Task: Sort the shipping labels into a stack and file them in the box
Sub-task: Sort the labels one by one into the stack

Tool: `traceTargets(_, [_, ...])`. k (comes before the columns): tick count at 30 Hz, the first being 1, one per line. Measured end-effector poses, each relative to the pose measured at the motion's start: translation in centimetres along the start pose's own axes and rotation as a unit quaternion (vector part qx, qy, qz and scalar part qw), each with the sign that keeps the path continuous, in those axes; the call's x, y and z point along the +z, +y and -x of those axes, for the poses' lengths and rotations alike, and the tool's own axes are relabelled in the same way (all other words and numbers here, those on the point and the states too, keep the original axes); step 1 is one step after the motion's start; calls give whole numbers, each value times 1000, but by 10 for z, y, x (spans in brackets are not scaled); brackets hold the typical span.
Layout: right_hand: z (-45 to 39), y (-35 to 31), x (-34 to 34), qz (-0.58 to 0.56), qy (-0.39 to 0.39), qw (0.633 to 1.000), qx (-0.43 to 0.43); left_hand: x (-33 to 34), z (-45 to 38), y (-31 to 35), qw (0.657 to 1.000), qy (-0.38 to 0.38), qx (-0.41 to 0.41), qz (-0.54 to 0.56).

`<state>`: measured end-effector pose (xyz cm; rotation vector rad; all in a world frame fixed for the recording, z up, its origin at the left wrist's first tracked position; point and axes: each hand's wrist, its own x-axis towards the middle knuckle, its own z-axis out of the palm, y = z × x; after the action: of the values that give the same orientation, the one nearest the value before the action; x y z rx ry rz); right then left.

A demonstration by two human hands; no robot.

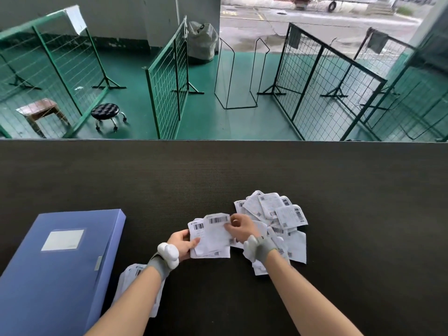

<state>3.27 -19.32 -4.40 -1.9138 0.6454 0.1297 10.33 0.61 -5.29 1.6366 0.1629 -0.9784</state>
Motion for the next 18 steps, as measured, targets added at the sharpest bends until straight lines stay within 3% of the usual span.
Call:
traceTargets(6, [1,-1,24,45,-61,997,-24,-2,2,1,999,-24,14,-17])
traceTargets(8, [-4,6,22,91,-3,996,-11,-6,2,-1,1000,-15,12,-19])
traceTargets(10, [-11,19,11,179,108,977,47,-11,4,-3,1000,-9,12,-11])
traceTargets(12, [-12,33,-5,256,161,941,155,-15,5,-5,1000,-6,16,-7])
traceTargets(15, [-7,47,-28,218,155,922,280,-19,5,-6,1000,-6,20,-3])
traceTargets(18, [-9,63,-36,155,148,928,306,-18,3,-6,1000,-2,17,-9])
